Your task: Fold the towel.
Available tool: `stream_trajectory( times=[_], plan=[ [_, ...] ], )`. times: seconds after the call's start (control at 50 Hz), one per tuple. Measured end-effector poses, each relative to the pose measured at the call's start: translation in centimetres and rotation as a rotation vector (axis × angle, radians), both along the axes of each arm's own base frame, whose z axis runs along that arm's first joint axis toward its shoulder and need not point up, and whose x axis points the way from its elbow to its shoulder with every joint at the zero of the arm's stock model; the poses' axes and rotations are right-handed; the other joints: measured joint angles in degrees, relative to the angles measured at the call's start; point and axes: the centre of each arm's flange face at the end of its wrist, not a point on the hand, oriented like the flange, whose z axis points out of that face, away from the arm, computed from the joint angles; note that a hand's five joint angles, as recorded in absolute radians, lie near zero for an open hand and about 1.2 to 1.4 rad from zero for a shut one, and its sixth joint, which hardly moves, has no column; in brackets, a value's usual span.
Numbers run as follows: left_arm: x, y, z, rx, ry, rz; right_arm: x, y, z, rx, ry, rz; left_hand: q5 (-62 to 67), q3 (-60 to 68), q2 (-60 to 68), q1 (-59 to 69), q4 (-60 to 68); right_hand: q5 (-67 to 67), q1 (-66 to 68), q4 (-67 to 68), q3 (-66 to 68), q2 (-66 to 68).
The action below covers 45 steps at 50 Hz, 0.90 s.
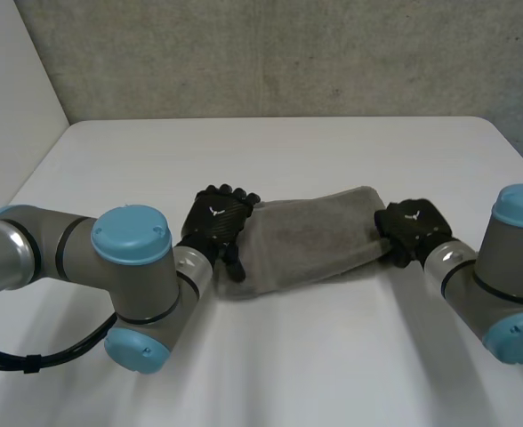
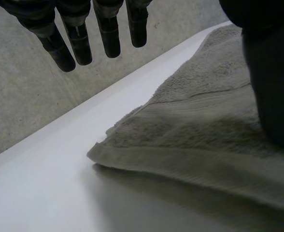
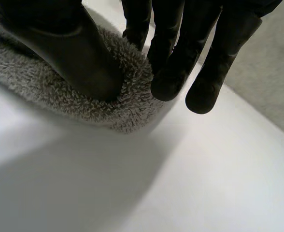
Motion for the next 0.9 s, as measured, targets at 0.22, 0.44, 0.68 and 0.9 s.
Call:
stream_trajectory(
  times=[0.22, 0.44, 0.68, 0.9],
  plan=[
    [1.0, -1.1, 4.7, -0.089, 0.064, 0.05, 7.4, 2.5, 4.2, -0.301, 0.202, 0.219, 0.0, 0.0, 0.0, 0.0, 0.0, 0.5, 0.8, 0.0, 0.1, 0.0],
    [6.5, -4.3, 9.6, -0.186, 0.111, 0.269, 17.1, 10.8, 0.6, -0.546, 0.323, 0.69, 0.0, 0.0, 0.0, 0.0, 0.0, 0.5, 1.4, 0.0, 0.1, 0.7],
    [8.1, -5.1, 10.1, -0.187, 0.13, 0.31, 17.3, 13.0, -1.1, -0.381, 0.185, 0.822, -0.1, 0.0, 0.0, 0.0, 0.0, -38.0, -37.3, -37.4, -36.7, -38.1],
    [5.9, -4.6, 10.7, -0.171, 0.236, 0.25, 11.6, 6.9, 5.2, -0.038, -0.235, 0.462, -0.1, 0.0, 0.0, 0.0, 0.0, -62.0, -60.7, -62.2, -62.8, -57.4]
  ],
)
